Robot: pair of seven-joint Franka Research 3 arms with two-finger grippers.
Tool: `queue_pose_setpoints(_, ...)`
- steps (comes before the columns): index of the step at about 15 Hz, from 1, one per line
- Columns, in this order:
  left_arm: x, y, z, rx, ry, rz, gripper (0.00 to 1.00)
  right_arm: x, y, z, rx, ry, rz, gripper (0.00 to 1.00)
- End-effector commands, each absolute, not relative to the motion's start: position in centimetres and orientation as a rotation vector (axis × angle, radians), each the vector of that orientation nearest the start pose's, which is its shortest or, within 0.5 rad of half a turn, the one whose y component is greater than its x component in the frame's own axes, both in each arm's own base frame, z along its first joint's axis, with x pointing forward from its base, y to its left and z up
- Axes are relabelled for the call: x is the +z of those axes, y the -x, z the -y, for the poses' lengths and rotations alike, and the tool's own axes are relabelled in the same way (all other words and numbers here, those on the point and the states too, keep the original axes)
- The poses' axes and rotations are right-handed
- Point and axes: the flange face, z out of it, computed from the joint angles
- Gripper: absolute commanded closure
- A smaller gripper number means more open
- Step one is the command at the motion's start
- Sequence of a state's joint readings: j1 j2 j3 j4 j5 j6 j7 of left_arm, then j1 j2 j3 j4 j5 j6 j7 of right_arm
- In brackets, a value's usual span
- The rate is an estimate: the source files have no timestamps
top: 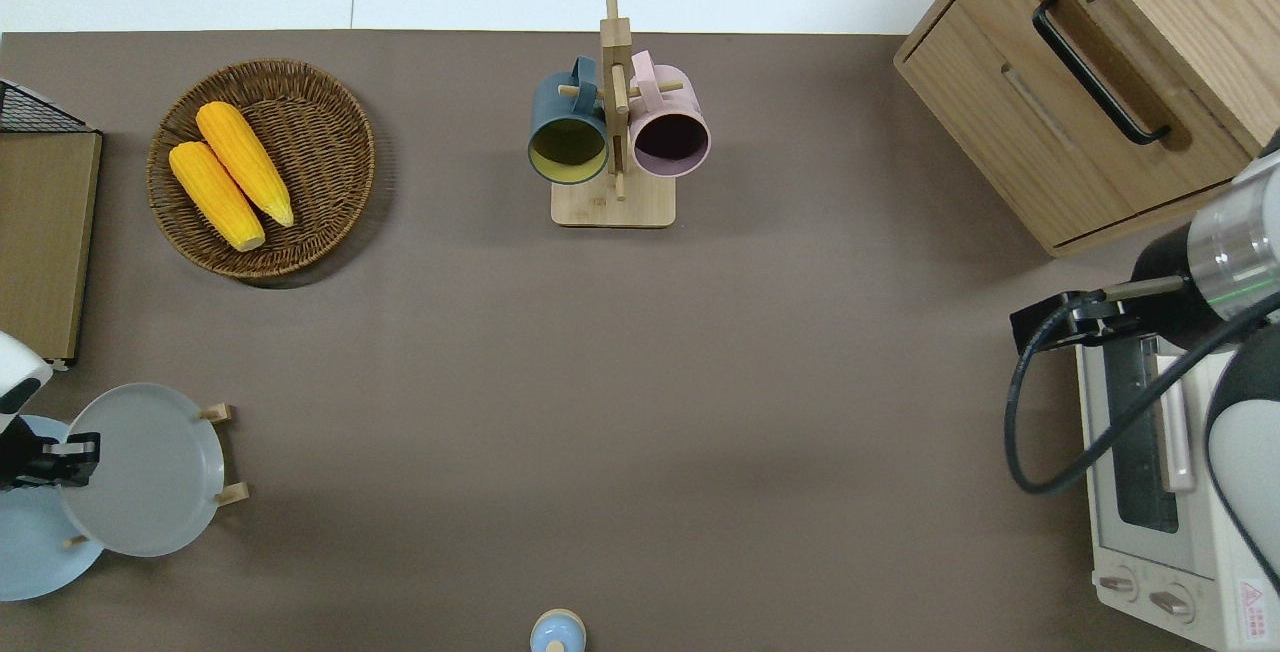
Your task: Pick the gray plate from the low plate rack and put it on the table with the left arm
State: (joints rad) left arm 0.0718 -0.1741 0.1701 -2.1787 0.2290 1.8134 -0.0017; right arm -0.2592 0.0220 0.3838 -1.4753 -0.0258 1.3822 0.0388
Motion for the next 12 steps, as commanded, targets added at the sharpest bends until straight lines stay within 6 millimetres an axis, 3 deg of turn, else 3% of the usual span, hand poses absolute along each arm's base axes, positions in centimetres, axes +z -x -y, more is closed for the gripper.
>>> queue_pose_setpoints(1, 46.5, -45.3, -13.2, 0.289, 2.966, 0.244, 0.95, 64.6, -53.6, -6.0, 0.178, 3.169, 0.108, 0.017)
queue_pose_setpoints(6, 48.2, -45.2, -13.3, 0.321, 2.954, 0.253, 0.96, 64.6, -53.6, -6.0, 0.178, 3.169, 0.108, 0.017)
queue_pose_setpoints(12, 52.4, -44.9, -13.2, 0.364, 2.937, 0.274, 0.96, 64.5, -53.6, -6.0, 0.181, 3.169, 0.108, 0.017)
